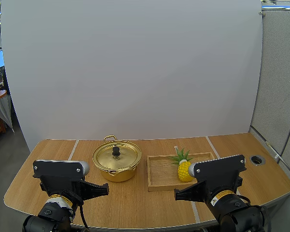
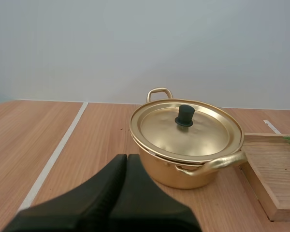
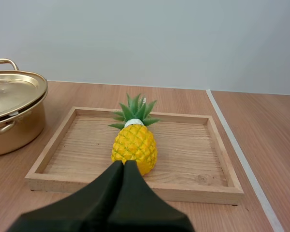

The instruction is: Open the pot, put the pineapple inside, and close it

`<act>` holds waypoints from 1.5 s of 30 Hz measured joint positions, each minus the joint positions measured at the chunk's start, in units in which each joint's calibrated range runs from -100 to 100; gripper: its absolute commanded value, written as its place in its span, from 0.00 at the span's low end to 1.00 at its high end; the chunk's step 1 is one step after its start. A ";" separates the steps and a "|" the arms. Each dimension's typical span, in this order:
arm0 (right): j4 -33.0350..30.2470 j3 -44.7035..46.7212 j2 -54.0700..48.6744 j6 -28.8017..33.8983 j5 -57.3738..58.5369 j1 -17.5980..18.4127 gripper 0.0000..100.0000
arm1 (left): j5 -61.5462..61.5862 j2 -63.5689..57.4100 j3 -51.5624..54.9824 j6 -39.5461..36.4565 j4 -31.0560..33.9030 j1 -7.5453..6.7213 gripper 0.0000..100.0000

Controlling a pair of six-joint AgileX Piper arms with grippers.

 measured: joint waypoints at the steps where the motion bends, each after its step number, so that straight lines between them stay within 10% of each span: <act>1: 0.00 0.00 0.00 0.00 0.00 0.00 0.00 | 0.00 0.00 0.00 0.00 0.00 0.00 0.01; 45: 1.29 -1.25 -0.05 0.00 0.84 0.00 0.00 | 4.19 0.00 -2.78 0.00 0.00 0.00 0.01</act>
